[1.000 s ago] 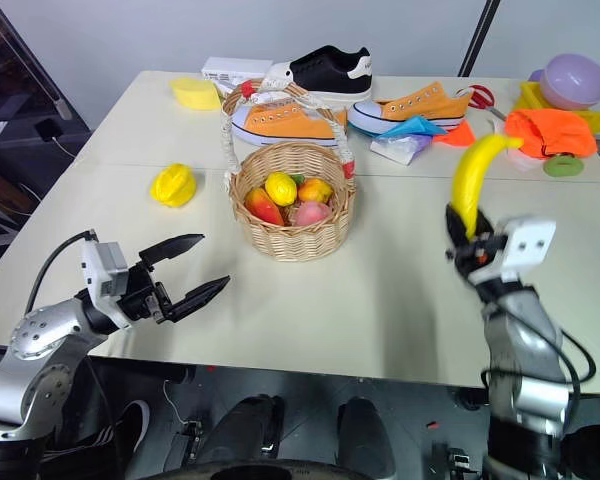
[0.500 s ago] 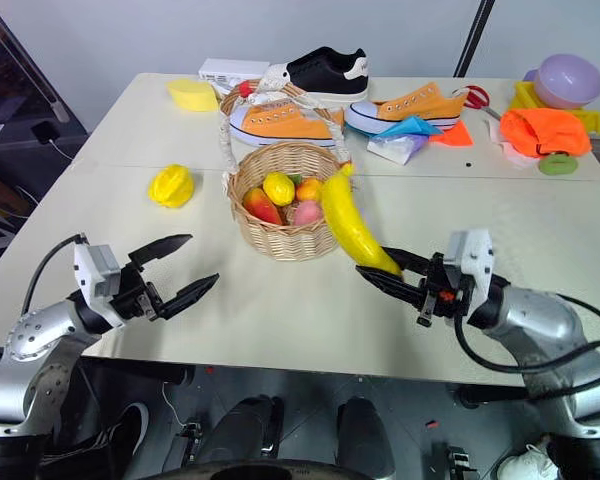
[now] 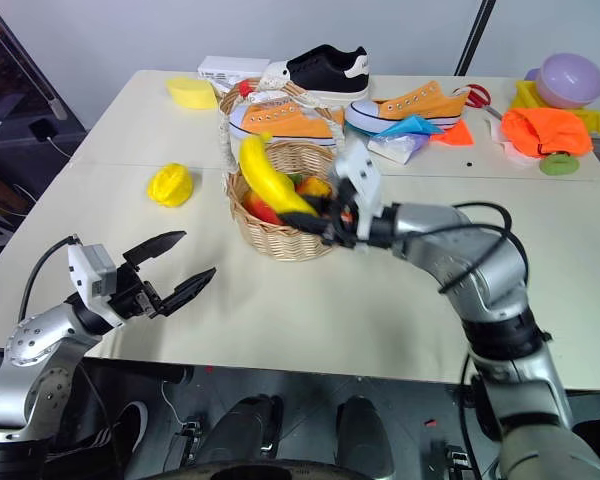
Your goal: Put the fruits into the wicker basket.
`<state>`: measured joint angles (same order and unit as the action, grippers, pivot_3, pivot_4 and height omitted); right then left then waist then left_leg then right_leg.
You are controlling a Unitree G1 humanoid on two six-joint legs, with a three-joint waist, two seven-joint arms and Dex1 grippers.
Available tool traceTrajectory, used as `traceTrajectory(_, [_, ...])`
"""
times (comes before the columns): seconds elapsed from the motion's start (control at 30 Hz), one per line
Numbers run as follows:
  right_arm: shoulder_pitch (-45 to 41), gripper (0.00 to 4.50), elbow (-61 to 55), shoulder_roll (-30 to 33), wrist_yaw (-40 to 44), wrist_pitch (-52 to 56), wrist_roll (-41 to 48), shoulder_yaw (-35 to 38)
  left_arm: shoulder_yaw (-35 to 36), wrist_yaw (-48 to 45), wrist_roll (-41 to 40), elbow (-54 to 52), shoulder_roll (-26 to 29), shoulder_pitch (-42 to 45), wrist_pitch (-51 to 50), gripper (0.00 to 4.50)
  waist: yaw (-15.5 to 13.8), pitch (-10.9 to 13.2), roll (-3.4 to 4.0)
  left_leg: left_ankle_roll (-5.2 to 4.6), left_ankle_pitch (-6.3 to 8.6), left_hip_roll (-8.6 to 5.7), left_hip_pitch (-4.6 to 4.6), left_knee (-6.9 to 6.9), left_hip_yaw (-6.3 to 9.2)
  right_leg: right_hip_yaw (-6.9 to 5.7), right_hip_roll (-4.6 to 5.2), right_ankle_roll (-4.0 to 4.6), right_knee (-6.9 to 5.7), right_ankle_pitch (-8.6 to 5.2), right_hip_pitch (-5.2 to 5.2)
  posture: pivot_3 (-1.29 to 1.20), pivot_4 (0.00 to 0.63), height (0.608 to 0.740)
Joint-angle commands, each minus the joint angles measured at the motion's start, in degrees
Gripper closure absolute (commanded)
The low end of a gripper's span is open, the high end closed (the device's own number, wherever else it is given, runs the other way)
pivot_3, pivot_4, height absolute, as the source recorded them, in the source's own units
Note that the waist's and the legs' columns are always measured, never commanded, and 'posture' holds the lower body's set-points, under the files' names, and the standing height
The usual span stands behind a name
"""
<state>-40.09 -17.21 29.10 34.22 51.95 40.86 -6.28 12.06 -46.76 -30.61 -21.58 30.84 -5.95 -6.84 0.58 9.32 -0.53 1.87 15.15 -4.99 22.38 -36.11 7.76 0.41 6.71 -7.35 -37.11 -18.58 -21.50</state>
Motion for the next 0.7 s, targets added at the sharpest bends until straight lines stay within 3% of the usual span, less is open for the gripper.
traceTrajectory(0.03, [-3.97,3.21,4.36,-4.59,-6.49,3.2,-2.48,0.18,0.16,0.84,-0.21,-2.47,-0.24,1.12,0.7,0.0,0.03,0.0,0.0,0.0,0.0,-0.01,0.01,0.0,0.0,0.0,0.01,0.0,0.0,0.0,-0.01,0.0,0.15,0.74])
traceTrajectory(0.27, [-5.35,3.21,8.54,-10.45,-10.52,2.34,-6.55,0.49,-0.32,1.17,0.21,-2.25,-0.69,1.55,0.92,0.0,0.26,0.0,0.01,0.31,-0.18,-0.03,0.02,0.07,-0.02,0.04,0.01,0.0,-0.1,0.01,-0.13,0.0,0.15,0.74])
traceTrajectory(0.37, [-3.57,2.32,7.96,-10.39,-10.8,1.29,-8.49,0.58,-0.45,1.67,0.28,-2.63,-1.0,1.76,0.57,0.0,0.26,0.0,0.01,0.31,-0.18,-0.04,0.05,0.07,-0.03,0.04,-0.01,0.0,-0.11,0.01,-0.16,0.0,0.15,0.74])
traceTrajectory(0.5, [-2.01,0.22,4.38,-11.42,-11.54,3.77,-6.7,2.47,-0.36,1.84,0.45,-2.06,-1.14,1.89,0.85,0.0,0.4,0.0,0.01,0.31,-0.18,-0.04,0.05,0.06,-0.04,0.05,-0.02,0.0,-0.13,0.01,-0.17,0.0,0.15,0.74])
traceTrajectory(0.57, [-1.19,0.02,2.21,-9.97,-10.19,-0.58,-9.12,1.99,0.03,2.51,0.65,-1.53,-1.35,2.02,1.0,0.0,0.48,0.0,0.01,0.3,-0.18,-0.02,0.05,0.07,-0.06,0.09,-0.02,0.0,-0.17,0.01,-0.2,0.0,0.15,0.74])
traceTrajectory(0.7, [5.15,0.02,-5.66,-4.76,-0.15,-4.4,-3.52,6.85,2.14,6.26,0.62,-0.75,-2.79,2.65,0.44,0.0,-0.02,0.0,0.01,0.29,-0.17,-0.03,0.05,0.07,-0.06,0.08,-0.07,-0.01,-0.16,0.0,-0.19,0.0,0.15,0.74])
